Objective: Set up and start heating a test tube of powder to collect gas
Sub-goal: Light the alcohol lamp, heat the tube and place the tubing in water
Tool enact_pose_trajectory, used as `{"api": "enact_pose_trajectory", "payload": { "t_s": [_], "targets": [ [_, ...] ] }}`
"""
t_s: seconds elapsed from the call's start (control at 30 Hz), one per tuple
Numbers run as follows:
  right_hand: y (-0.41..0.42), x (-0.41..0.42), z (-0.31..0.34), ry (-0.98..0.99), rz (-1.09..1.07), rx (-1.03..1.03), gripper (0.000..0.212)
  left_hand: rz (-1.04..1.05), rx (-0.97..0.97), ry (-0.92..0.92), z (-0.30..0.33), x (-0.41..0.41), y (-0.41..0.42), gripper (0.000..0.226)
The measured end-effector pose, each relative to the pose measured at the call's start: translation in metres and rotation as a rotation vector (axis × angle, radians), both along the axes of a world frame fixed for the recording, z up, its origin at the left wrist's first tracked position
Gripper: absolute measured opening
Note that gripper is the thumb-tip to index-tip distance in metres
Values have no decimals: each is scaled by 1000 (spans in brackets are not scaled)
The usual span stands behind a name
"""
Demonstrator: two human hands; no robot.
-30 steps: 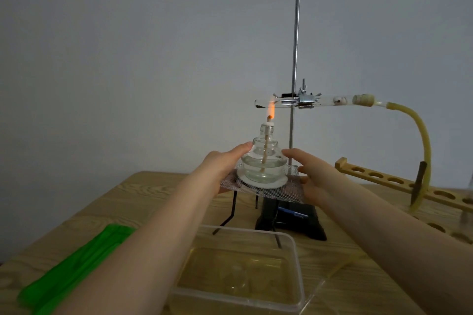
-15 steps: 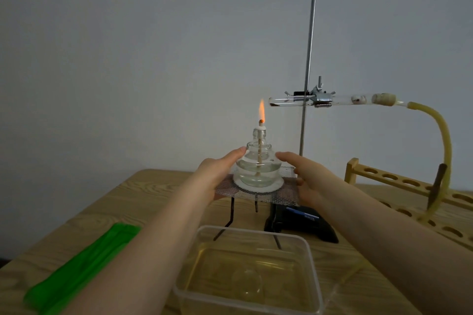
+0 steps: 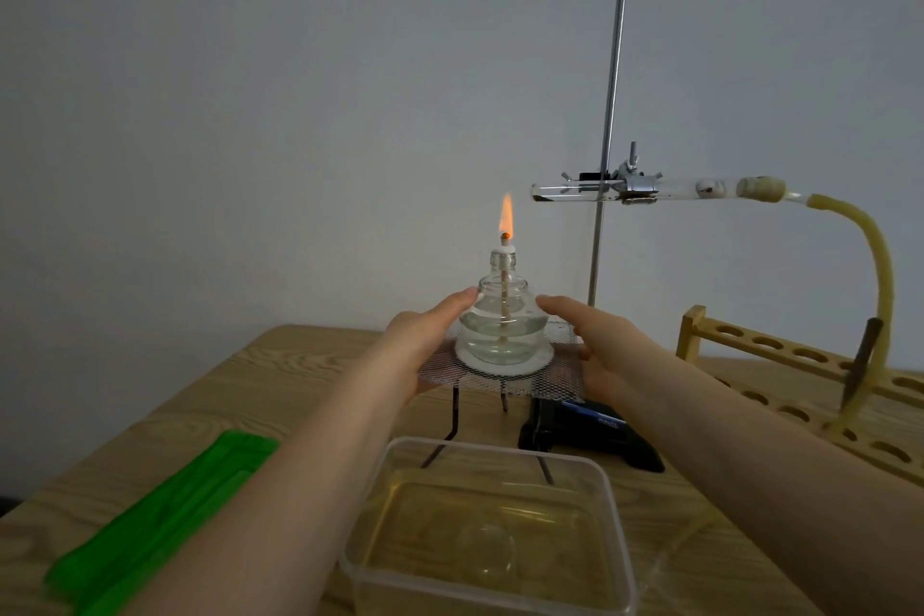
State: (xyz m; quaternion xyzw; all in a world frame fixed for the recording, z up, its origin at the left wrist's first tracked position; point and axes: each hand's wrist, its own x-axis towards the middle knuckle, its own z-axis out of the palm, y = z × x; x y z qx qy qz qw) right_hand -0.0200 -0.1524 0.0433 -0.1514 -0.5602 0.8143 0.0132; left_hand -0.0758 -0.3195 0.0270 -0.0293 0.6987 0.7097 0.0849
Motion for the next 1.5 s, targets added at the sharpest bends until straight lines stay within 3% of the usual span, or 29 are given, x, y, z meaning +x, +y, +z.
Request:
{"api": "enact_pose_trajectory", "payload": {
  "t_s": [0.1, 0.23, 0.33, 0.53, 0.8, 0.9, 1.0, 1.13, 1.33, 1.5],
  "targets": [
    [0, -1, 0, 8, -10, 12, 38, -3, -5, 0, -1, 0, 0, 98],
    [1, -3, 0, 14, -15, 7, 42, -4, -22, 7, -2, 0, 1, 77],
    [2, -4, -1, 9, -24, 22, 47, -3, -16, -6, -2, -1, 2, 88],
    [6, -5, -2, 6, -9, 35, 36, -9, -12, -1, -5, -2, 4, 66],
    [8, -3, -2, 5, 18, 34, 35, -16, -42, -4, -8, -2, 4, 62],
    [7, -3, -2, 7, 16, 39, 40, -9, -40, -6, -6, 1, 4, 69],
    [7, -2, -2, -1, 7, 48, 47, -13, -53, -14, -3, 0, 5, 95],
    [7, 1, -1, -1, 18, 46, 47, 19, -192, 34, 1, 5, 4, 111],
    [7, 4, -1, -22, 7, 79, 71, 58, -390, 184, 0, 6, 4, 72],
    [8, 13, -1, -22, -54, 150, 74, 114, -483, 280, -4, 13, 4, 88]
  ]
}}
